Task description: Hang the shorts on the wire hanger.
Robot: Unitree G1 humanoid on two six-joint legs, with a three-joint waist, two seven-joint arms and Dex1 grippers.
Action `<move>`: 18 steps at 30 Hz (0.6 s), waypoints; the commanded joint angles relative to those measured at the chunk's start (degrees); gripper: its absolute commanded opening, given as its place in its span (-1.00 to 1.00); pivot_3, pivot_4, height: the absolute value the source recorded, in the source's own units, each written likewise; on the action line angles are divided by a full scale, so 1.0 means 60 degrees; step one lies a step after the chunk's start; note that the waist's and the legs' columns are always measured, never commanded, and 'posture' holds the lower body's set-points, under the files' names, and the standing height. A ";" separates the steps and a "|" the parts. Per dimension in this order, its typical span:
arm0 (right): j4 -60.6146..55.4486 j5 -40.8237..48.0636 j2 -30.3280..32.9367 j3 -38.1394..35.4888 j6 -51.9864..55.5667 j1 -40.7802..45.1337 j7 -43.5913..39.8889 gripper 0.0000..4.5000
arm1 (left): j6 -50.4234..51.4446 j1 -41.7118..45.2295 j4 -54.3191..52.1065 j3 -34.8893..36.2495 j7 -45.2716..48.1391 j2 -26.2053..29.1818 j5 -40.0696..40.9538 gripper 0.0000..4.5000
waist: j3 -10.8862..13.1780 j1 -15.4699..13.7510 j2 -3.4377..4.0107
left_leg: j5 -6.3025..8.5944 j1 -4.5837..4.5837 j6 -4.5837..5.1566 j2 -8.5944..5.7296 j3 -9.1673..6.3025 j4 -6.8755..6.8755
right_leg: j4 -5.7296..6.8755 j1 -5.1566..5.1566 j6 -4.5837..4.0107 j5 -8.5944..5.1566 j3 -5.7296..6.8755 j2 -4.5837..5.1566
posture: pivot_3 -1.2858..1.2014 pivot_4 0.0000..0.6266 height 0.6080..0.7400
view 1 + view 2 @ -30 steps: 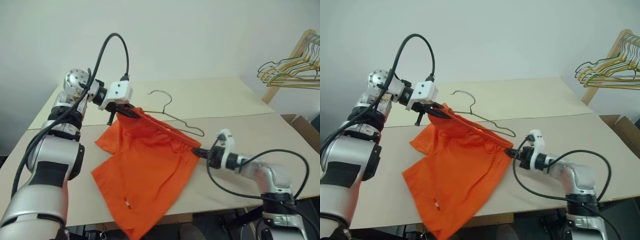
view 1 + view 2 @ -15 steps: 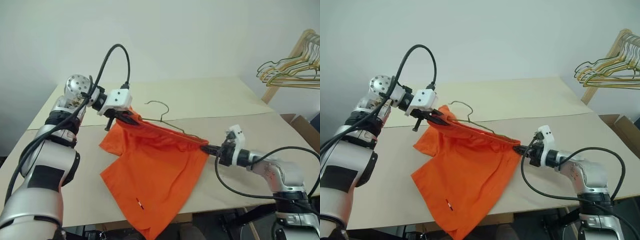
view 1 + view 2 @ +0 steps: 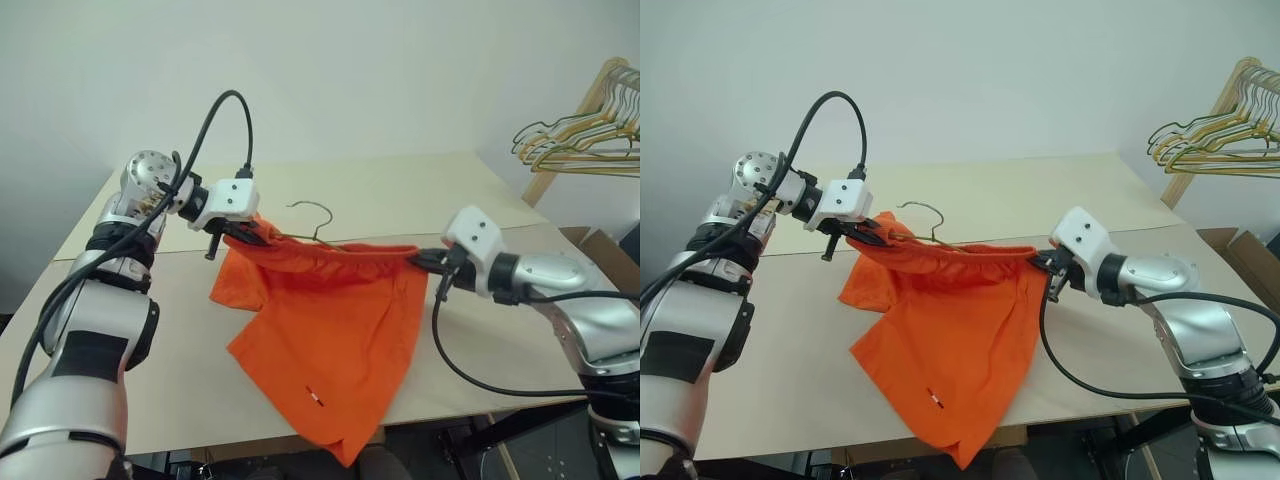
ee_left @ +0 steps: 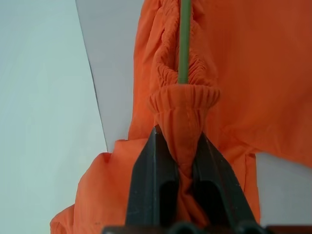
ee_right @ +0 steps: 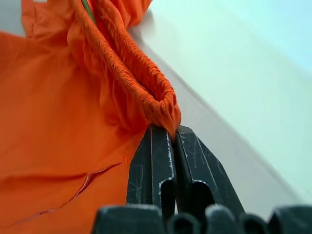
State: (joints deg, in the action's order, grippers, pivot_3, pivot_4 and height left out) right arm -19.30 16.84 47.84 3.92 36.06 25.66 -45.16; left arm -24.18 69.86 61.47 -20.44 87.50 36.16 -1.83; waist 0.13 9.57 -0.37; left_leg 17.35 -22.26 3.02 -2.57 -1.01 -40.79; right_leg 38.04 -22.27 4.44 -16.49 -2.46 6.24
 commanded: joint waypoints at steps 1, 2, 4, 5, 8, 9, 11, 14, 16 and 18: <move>-0.0489 -0.0823 0.0420 0.0511 -0.0822 0.0778 -0.0415 -0.99 | -0.0160 0.0026 -0.0075 0.0589 -0.0609 -0.0166 0.0053 -1.00 | 0.0000 -0.0020 0.0000 | 0.0000 -0.0002 0.0000 -0.0002 -0.0001 0.0000 | -0.0001 0.0000 0.0000 0.0000 0.0002 0.0003 | -0.10 -1.00 1.00; -0.0525 -0.0936 0.0475 0.0673 -0.0938 0.0920 -0.0568 -0.99 | -0.0082 0.0017 -0.0084 0.0701 -0.0710 -0.0236 0.0090 -1.00 | 0.0000 -0.0025 0.0000 | 0.0000 -0.0002 0.0000 -0.0003 -0.0003 -0.0001 | -0.0001 0.0000 0.0000 0.0000 0.0003 0.0004 | -0.10 -1.00 1.00; -0.0517 -0.1124 0.0517 0.0917 -0.1121 0.1136 -0.0785 -0.99 | -0.0108 -0.0027 -0.0152 0.0904 -0.0780 -0.0337 0.0168 -1.00 | 0.0001 -0.0042 -0.0001 | 0.0000 -0.0005 0.0000 -0.0016 -0.0005 -0.0001 | -0.0002 -0.0003 0.0001 -0.0001 0.0005 0.0017 | -0.10 -1.00 1.00; -0.0473 -0.1198 0.0517 0.1015 -0.1074 0.1242 -0.0865 -0.99 | -0.0065 -0.0042 -0.0187 0.0985 -0.0823 -0.0379 0.0174 -1.00 | 0.0001 -0.0049 -0.0001 | 0.0000 -0.0006 0.0000 -0.0018 -0.0006 -0.0001 | -0.0002 -0.0002 0.0002 -0.0001 0.0007 0.0020 | -0.09 -1.00 1.00; -0.0324 -0.1433 0.0429 0.1242 -0.1115 0.1540 -0.1007 -0.99 | -0.0127 -0.0103 -0.0269 0.1122 -0.0830 -0.0444 0.0140 -1.00 | 0.0001 -0.0074 -0.0002 | 0.0000 -0.0005 0.0000 -0.0028 -0.0006 -0.0001 | -0.0002 -0.0002 0.0002 -0.0001 0.0007 0.0026 | -0.09 -1.00 1.00; -0.0220 -0.1460 0.0286 0.1297 -0.1054 0.1714 -0.1004 -0.99 | -0.0142 -0.0177 -0.0338 0.1156 -0.0682 -0.0446 0.0162 -1.00 | 0.0001 -0.0079 -0.0002 | -0.0001 -0.0005 -0.0001 -0.0039 -0.0007 -0.0001 | 0.0002 -0.0004 0.0009 -0.0005 0.0005 0.0035 | -0.09 -1.00 1.00; 0.0000 -0.1569 0.0070 0.1398 -0.0982 0.1997 -0.0947 -0.99 | -0.0133 -0.0292 -0.0442 0.1198 -0.0526 -0.0446 0.0133 -1.00 | 0.0001 -0.0076 -0.0002 | -0.0002 -0.0002 -0.0003 -0.0041 -0.0007 -0.0001 | 0.0001 -0.0004 0.0010 -0.0006 0.0003 0.0034 | -0.08 -1.00 1.00; 0.0324 -0.1800 -0.0183 0.1527 -0.0643 0.2335 -0.0828 -0.99 | -0.0092 -0.0409 -0.0548 0.1299 -0.0553 -0.0470 0.0103 -1.00 | 0.0001 -0.0085 -0.0002 | -0.0011 -0.0001 -0.0019 -0.0044 -0.0022 -0.0001 | 0.0004 -0.0004 0.0010 -0.0006 0.0004 0.0033 | -0.08 -1.00 1.00; 0.0498 -0.1901 -0.0367 0.1554 -0.0246 0.2506 -0.0720 -0.99 | -0.0123 -0.0472 -0.0617 0.1327 -0.0471 -0.0455 0.0110 -1.00 | 0.0001 -0.0101 -0.0002 | -0.0016 -0.0002 -0.0027 -0.0045 -0.0026 0.0000 | 0.0007 -0.0005 0.0010 -0.0006 0.0006 0.0032 | -0.08 -1.00 1.00; 0.0553 -0.2044 -0.0421 0.1585 -0.0314 0.2517 -0.0742 -0.99 | -0.0081 -0.0524 -0.0677 0.1348 -0.0533 -0.0461 0.0075 -1.00 | 0.0001 -0.0122 -0.0002 | -0.0020 -0.0005 -0.0035 -0.0052 -0.0028 -0.0001 | 0.0007 -0.0007 0.0010 -0.0006 0.0006 0.0037 | -0.08 -1.00 1.00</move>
State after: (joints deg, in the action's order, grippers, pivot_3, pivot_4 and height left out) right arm -15.44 5.47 45.14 13.81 34.07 39.28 -49.93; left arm -24.77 66.27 59.39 -13.87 84.63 33.16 -2.12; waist 0.14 8.83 -0.38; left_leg 17.23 -22.30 2.80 -2.92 -1.18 -40.80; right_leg 38.08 -22.31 4.50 -16.52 -2.42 6.49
